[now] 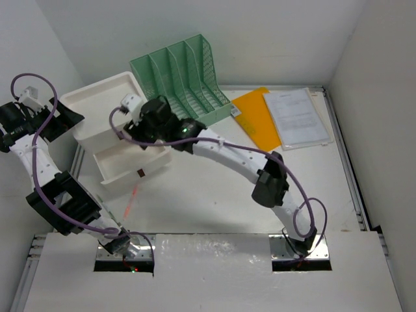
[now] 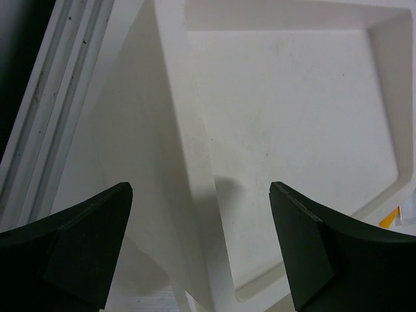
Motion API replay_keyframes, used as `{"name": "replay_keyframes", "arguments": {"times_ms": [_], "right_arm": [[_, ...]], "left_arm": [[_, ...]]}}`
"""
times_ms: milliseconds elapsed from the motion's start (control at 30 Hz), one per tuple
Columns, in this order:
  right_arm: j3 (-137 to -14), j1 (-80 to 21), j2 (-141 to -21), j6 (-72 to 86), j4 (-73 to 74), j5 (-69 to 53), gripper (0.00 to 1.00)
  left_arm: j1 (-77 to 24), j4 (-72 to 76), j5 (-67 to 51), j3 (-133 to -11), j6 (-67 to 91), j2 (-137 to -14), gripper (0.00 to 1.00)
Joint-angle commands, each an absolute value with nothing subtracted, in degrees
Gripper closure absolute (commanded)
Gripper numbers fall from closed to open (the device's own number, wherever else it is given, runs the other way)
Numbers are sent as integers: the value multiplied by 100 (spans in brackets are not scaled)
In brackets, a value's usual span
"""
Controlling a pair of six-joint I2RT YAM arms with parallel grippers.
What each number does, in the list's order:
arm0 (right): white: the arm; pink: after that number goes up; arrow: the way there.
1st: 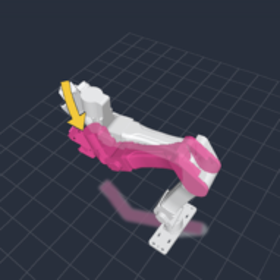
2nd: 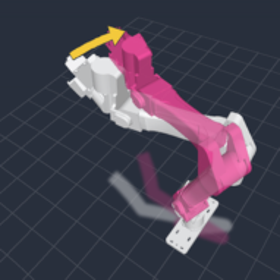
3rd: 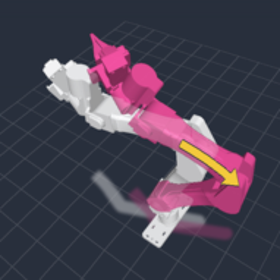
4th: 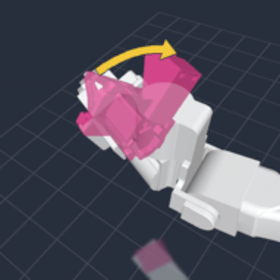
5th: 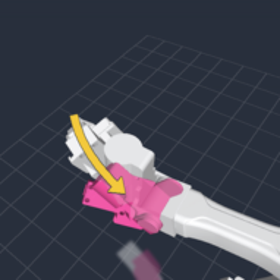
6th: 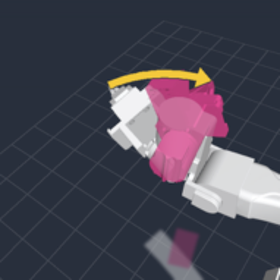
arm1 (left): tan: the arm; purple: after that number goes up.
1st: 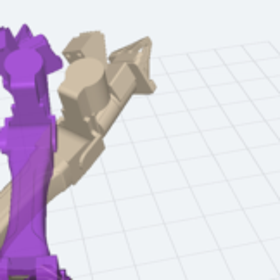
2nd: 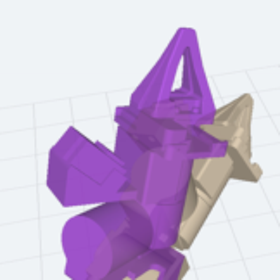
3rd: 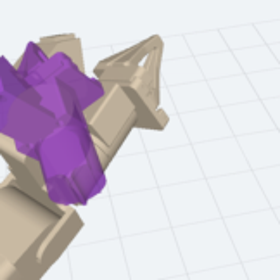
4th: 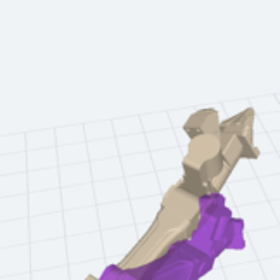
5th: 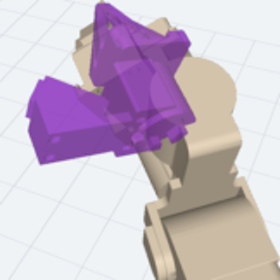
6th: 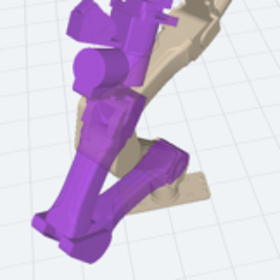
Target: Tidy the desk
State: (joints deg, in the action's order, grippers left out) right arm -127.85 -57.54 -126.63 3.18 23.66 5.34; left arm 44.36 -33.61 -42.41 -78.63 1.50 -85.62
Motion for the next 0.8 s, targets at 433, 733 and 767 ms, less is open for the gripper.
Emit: {"name": "replay_keyframes", "arguments": {"times_ms": [433,733,767], "right_arm": [[-12753,-6012,-13586,378,1354,255,93],[-12885,-6012,-13896,422,1125,571,77],[-12876,-6012,-13904,457,1151,571,73]], "left_arm": [[4447,-3076,-4219,-7840,79,-8499,16],[4456,-3041,-4236,-7787,79,-8490,16],[4456,-3041,-4236,-7787,70,-8482,16]]}}
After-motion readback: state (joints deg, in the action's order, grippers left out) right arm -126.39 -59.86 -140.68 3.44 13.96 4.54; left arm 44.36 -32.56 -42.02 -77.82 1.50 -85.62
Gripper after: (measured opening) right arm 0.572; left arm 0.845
